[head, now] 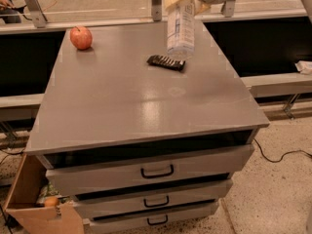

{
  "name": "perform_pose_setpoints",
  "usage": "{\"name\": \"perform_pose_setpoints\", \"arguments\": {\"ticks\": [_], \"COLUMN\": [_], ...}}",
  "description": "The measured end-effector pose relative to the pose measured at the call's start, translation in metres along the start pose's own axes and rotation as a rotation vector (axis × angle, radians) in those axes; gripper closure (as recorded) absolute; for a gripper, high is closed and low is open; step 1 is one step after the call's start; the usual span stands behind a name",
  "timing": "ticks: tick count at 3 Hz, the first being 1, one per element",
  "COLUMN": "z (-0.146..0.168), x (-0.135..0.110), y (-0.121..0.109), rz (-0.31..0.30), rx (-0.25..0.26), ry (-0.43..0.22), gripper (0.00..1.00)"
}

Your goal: Place blue plastic bottle upright

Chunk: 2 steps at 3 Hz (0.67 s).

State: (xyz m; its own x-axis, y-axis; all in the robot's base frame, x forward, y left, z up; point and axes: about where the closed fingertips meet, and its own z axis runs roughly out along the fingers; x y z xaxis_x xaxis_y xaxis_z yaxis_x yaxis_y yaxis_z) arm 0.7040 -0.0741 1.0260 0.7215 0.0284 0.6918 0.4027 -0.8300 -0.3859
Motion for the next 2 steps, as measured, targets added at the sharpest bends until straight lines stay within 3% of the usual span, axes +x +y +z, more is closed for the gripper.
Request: {"name": "perform_pose_setpoints", "arguments": {"ticks": [1, 2], "z": [0.0014, -0.0005], "x": [-0.0013, 0.004], "y": [0.0007, -0.0037], "rz": [-0.002, -0.087], "rx": [-0.005, 0.005], "ry": [-0.004, 0.05], "gripper": [1.0, 1.0]}}
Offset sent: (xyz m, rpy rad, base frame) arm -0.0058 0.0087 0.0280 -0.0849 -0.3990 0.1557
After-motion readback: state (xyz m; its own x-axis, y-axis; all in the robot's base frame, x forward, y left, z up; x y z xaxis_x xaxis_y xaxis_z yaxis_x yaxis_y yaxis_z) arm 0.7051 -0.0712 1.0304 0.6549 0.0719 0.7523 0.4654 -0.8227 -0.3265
